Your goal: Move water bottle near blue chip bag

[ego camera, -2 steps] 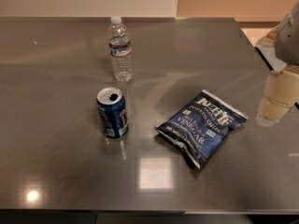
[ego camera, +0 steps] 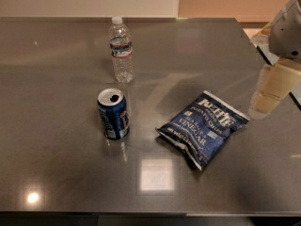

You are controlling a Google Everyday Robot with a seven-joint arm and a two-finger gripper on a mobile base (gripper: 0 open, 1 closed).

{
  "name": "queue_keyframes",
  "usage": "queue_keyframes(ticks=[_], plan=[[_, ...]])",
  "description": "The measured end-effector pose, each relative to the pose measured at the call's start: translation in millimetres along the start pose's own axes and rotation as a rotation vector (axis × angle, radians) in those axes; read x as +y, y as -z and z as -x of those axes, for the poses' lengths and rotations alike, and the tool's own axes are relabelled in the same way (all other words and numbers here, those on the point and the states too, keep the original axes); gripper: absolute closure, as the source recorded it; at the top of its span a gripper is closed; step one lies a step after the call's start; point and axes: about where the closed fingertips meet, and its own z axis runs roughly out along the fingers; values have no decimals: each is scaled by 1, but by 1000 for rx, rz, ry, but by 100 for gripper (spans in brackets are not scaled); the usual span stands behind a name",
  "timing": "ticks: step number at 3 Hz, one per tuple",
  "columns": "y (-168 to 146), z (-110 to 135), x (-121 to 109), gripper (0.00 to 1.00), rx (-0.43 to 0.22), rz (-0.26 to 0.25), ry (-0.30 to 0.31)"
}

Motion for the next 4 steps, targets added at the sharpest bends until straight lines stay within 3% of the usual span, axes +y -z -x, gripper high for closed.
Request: queue_keyframes(ticks=[1, 2, 3, 4], plan=[[-5, 8, -11, 0, -28, 3, -3], [-27, 33, -51, 0, -114, 11, -23], [-31, 39, -60, 0, -133, 13, -29], [-53, 81, -90, 0, -233, 29, -69]])
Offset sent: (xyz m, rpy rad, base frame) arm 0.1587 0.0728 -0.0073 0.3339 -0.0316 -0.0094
